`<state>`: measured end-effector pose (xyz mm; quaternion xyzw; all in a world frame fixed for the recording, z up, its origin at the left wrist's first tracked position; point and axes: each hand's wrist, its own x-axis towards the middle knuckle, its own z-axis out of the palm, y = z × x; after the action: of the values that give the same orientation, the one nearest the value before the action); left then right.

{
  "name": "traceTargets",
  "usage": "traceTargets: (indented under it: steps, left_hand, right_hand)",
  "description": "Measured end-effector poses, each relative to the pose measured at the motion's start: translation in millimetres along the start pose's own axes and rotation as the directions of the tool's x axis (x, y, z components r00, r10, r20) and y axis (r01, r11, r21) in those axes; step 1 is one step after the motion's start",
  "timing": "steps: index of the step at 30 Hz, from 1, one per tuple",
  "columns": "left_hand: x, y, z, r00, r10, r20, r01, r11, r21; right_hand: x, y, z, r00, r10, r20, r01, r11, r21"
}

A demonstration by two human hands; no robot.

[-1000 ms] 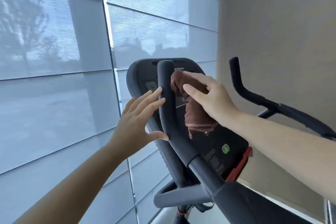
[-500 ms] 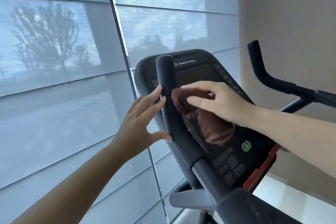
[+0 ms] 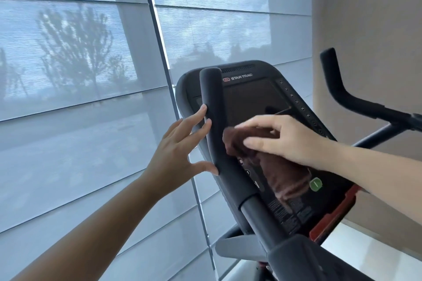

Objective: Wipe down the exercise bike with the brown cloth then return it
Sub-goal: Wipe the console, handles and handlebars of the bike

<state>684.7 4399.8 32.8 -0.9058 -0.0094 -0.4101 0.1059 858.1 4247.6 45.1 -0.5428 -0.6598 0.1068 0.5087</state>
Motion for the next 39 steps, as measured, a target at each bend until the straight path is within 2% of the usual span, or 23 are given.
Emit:
traceTargets:
  steps: [3,6,8,10,12,14,15,16,19,20,22,23,26,29,31,34,39]
  left_hand:
    - [0,3,-2,1.0,-0.011,0.012,0.011,1.0,0.006]
    - [0,5,-3,1.0,-0.01,0.013,0.01,1.0,0.005]
    - [-1,5,-2,1.0,-0.008,0.013,0.008,1.0,-0.006]
    - [-2,5,-1,1.0,-0.008,0.006,0.008,1.0,-0.022]
    - [-2,5,0,1.0,-0.013,-0.005,0.013,0.999,-0.042]
    - [-2,4,1,1.0,-0.023,-0.014,0.022,0.998,-0.057]
    - [-3,4,2,1.0,-0.026,-0.014,0.026,0.998,-0.058]
    - [-3,4,2,1.0,-0.029,-0.011,0.028,0.998,-0.055]
    - [-5,7,1,0.999,-0.043,0.006,0.044,0.998,-0.054]
    - [-6,8,0,0.999,-0.052,0.012,0.052,0.997,-0.06]
    - [-7,11,-2,0.997,-0.068,0.035,0.071,0.994,-0.079]
    - [-9,12,-2,0.996,-0.075,0.046,0.08,0.992,-0.097]
    - [-18,19,-2,0.994,-0.084,0.073,0.095,0.981,-0.167]
    - [-27,27,-1,0.994,-0.071,0.077,0.083,0.982,-0.171]
    - [-27,29,1,0.997,-0.038,0.065,0.046,0.993,-0.113]
    - [-27,33,2,0.999,-0.035,0.035,0.038,0.996,-0.077]
    - [-31,38,3,0.998,-0.059,0.037,0.063,0.988,-0.138]
  right_hand:
    - [38,-13,-4,0.943,-0.092,-0.321,0.098,0.995,0.002]
    - [57,-16,9,0.931,-0.097,-0.351,0.13,0.989,0.07]
    - [46,-8,20,0.946,-0.086,-0.313,0.13,0.984,0.122]
    - [22,5,24,0.975,-0.06,-0.213,0.08,0.993,0.087]
    - [-3,15,20,0.999,0.035,-0.021,-0.034,0.998,0.048]
    - [-17,16,9,0.973,0.139,0.183,-0.15,0.987,0.052]
    - [-15,14,4,0.965,0.156,0.209,-0.172,0.983,0.062]
    - [-10,13,1,0.975,0.15,0.162,-0.165,0.983,0.085]
    - [18,5,9,0.986,0.08,-0.148,-0.063,0.991,0.117]
    - [23,3,15,0.978,0.082,-0.193,-0.055,0.989,0.138]
    - [19,4,23,0.974,0.144,-0.177,-0.109,0.974,0.198]
    - [10,3,24,0.98,0.152,-0.128,-0.13,0.978,0.163]
    - [-24,-10,11,0.986,0.115,0.118,-0.096,0.983,-0.158]
    - [-40,-35,-6,0.923,0.216,0.318,-0.097,0.932,-0.349]
    - [-38,-49,-15,0.918,0.231,0.323,-0.08,0.905,-0.418]
    - [-26,-56,-10,0.991,0.074,0.108,-0.017,0.89,-0.455]
    - [-41,-48,25,0.97,0.114,0.216,0.042,0.794,-0.607]
